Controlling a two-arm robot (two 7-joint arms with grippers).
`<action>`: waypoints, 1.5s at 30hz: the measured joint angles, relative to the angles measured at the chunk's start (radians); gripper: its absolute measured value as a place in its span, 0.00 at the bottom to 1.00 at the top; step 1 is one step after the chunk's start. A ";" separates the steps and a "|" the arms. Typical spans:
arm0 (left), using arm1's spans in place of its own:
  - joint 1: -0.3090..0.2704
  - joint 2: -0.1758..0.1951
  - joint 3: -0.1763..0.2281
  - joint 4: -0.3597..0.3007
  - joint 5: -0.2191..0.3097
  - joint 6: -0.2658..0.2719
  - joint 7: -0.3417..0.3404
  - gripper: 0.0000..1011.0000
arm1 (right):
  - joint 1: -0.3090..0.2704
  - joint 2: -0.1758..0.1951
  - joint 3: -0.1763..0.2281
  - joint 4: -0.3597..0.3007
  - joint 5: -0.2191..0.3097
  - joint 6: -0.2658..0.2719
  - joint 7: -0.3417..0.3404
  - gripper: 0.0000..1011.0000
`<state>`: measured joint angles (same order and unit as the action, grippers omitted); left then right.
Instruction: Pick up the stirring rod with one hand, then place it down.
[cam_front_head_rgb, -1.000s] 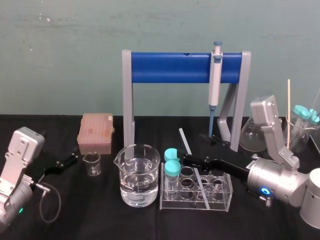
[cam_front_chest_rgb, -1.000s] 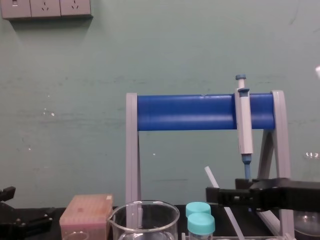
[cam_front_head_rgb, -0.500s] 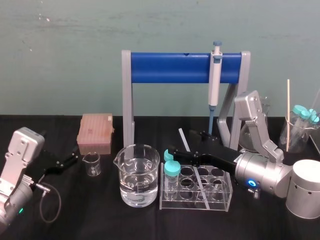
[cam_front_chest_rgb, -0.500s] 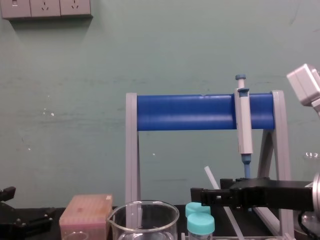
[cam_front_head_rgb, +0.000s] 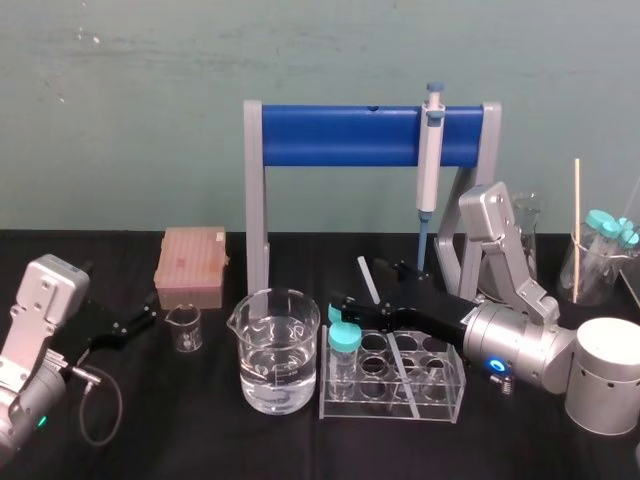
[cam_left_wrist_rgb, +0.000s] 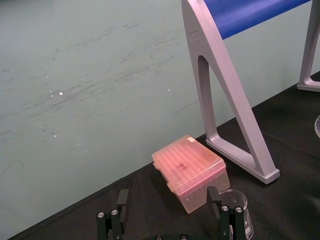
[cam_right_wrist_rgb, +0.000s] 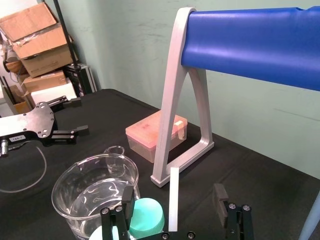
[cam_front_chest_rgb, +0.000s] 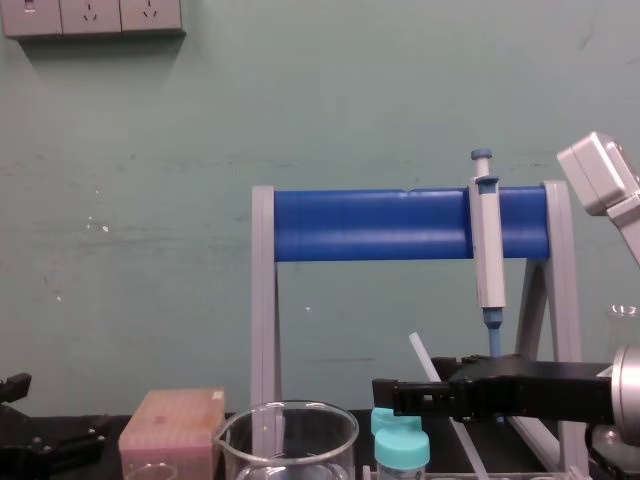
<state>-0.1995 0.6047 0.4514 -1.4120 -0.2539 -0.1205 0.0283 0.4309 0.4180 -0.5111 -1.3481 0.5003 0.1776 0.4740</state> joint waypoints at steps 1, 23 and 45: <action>0.000 0.000 0.000 0.000 0.000 0.000 0.000 0.99 | 0.000 0.000 0.000 0.000 0.000 0.000 0.000 0.99; 0.000 0.000 0.000 0.000 0.000 0.000 0.000 0.99 | -0.001 0.001 0.001 0.000 0.005 0.006 -0.001 0.53; 0.000 0.000 0.000 0.000 0.000 0.000 0.000 0.99 | -0.003 0.000 0.005 0.000 0.006 0.003 -0.001 0.07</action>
<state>-0.1995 0.6047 0.4514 -1.4120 -0.2539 -0.1205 0.0283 0.4277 0.4181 -0.5063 -1.3485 0.5068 0.1806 0.4728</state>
